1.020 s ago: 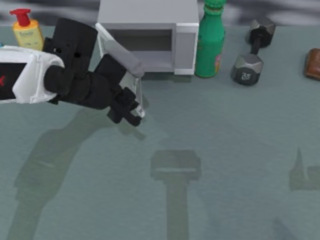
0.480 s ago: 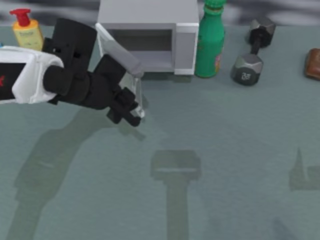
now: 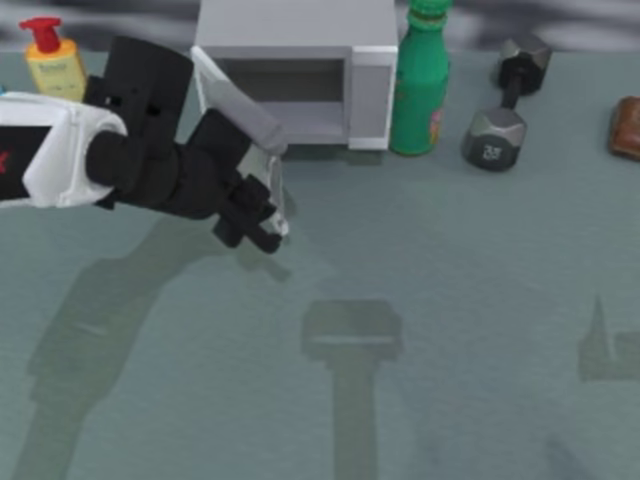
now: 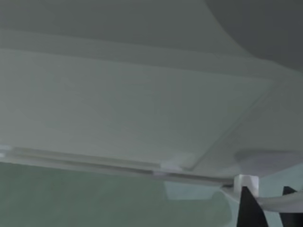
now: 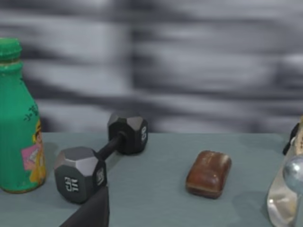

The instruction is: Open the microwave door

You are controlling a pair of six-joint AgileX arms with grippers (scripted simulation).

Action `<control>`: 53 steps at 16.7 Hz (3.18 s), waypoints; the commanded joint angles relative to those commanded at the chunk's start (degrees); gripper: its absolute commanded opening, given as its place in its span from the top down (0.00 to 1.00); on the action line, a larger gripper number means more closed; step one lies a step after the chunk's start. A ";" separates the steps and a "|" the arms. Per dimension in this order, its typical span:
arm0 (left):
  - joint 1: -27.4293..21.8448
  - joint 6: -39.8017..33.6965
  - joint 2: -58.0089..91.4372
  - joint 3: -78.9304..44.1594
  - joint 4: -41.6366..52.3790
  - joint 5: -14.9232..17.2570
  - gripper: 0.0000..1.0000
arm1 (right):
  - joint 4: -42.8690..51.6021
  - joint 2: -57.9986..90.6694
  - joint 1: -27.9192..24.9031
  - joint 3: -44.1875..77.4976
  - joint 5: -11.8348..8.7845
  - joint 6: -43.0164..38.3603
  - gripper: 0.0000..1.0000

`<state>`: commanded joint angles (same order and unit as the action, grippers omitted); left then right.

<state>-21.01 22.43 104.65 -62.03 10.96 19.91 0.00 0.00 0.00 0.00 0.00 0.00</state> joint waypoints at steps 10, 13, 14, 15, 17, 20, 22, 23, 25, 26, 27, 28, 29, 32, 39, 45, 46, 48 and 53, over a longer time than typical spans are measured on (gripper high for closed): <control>0.50 1.86 0.00 0.17 0.93 1.52 1.00 | 0.00 0.00 0.00 0.00 0.00 0.00 0.00; 1.52 4.03 -0.32 -0.05 1.60 2.80 1.00 | 0.00 0.00 0.00 0.00 0.00 0.00 0.00; 1.91 4.76 -0.33 -0.02 1.95 3.23 1.00 | 0.00 0.00 0.00 0.00 0.00 0.00 0.00; 2.21 5.34 -0.32 0.03 2.25 3.57 1.00 | 0.00 0.00 0.00 0.00 0.00 0.00 0.00; 2.32 5.60 -0.32 0.04 2.37 3.72 1.00 | 0.00 0.00 0.00 0.00 0.00 0.00 0.00; 2.32 5.60 -0.32 0.04 2.37 3.72 1.00 | 0.00 0.00 0.00 0.00 0.00 0.00 0.00; 2.32 5.60 -0.32 0.04 2.37 3.72 1.00 | 0.00 0.00 0.00 0.00 0.00 0.00 0.00; 2.32 5.60 -0.32 0.04 2.37 3.72 1.00 | 0.00 0.00 0.00 0.00 0.00 0.00 0.00; 2.32 5.60 -0.32 0.04 2.37 3.72 1.00 | 0.00 0.00 0.00 0.00 0.00 0.00 0.00; 2.32 5.60 -0.32 0.04 2.37 3.72 1.00 | 0.00 0.00 0.00 0.00 0.00 0.00 0.00; 2.32 5.60 -0.32 0.04 2.37 3.72 1.00 | 0.00 0.00 0.00 0.00 0.00 0.00 0.00; 2.32 5.60 -0.32 0.04 2.37 3.72 1.00 | 0.00 0.00 0.00 0.00 0.00 0.00 0.00; 2.32 5.60 -0.32 0.04 2.37 3.72 1.00 | 0.00 0.00 0.00 0.00 0.00 0.00 0.00; 2.32 5.60 -0.32 0.04 2.37 3.72 1.00 | 0.00 0.00 0.00 0.00 0.00 0.00 0.00; 2.32 5.60 -0.32 0.04 2.37 3.72 1.00 | 0.00 0.00 0.00 0.00 0.00 0.00 0.00; 2.96 7.78 -0.15 0.01 3.63 5.24 1.00 | 0.00 0.00 0.00 0.00 0.00 0.00 0.00; 3.33 8.50 -0.20 -0.16 3.92 5.66 1.00 | 0.00 0.00 0.00 0.00 0.00 0.00 0.00; 4.04 10.28 -0.35 -0.47 4.60 6.57 1.00 | 0.00 0.00 0.00 0.00 0.00 0.00 0.00; 4.75 11.71 -0.23 -0.51 5.48 7.33 1.00 | 0.00 0.00 0.00 0.00 0.00 0.00 0.00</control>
<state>-16.25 34.14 104.42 -62.54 16.44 27.24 0.00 0.00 0.00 0.00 0.00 0.00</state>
